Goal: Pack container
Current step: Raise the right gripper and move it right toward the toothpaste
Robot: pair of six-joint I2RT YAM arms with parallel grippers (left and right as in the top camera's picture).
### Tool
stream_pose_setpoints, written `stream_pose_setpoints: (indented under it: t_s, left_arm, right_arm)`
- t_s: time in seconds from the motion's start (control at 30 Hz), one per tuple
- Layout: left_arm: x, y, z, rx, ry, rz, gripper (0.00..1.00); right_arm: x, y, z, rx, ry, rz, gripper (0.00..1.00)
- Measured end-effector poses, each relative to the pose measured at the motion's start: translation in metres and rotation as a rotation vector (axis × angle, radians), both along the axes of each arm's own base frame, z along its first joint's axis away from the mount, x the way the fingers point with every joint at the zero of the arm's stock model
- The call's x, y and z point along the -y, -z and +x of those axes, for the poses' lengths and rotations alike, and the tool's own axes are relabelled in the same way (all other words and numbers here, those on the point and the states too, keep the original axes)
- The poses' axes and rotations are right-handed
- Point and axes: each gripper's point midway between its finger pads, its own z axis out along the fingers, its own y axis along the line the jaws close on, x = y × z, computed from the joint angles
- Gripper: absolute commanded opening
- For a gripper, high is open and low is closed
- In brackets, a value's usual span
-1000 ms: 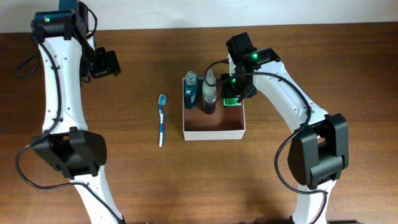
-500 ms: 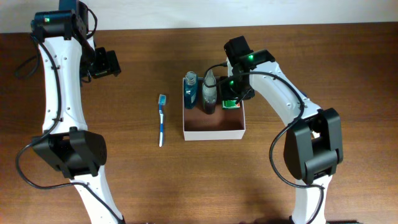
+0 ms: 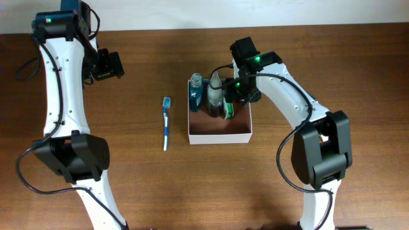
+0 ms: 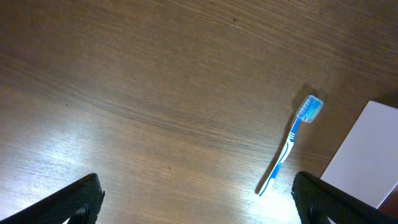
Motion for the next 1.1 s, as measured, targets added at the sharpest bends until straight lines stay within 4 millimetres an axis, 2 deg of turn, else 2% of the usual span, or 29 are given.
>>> stream_pose_setpoints:
  t_s: [0.17,0.43,0.63,0.73,0.87,0.93,1.1]
  left_arm:
    - [0.0,0.0,0.0,0.0,0.0,0.0,0.99]
    - [0.0,0.0,0.0,0.0,0.0,0.0,0.99]
    - [0.0,0.0,0.0,0.0,0.0,0.0,1.0]
    - [0.0,0.0,0.0,0.0,0.0,0.0,1.0]
    - [0.0,0.0,0.0,0.0,0.0,0.0,0.99]
    - [0.0,0.0,0.0,0.0,0.0,0.0,0.99]
    - [0.0,0.0,0.0,0.0,0.0,0.0,0.99]
  right_arm:
    - [0.0,-0.008,0.0,-0.007,0.0,-0.002,0.55]
    - [-0.006,-0.065,0.019,0.075,0.0,0.026,0.56]
    - [-0.005,-0.081,0.022,0.096,0.005,0.033,0.61]
    - [0.003,-0.094,0.023,0.097,0.023,0.033,0.62]
    - [0.043,-0.127,0.037,0.14,0.103,0.039,0.66]
    - [0.08,-0.141,0.044,0.158,0.17,0.034,0.69]
    - [0.162,-0.138,0.04,0.115,0.295,-0.004,0.93]
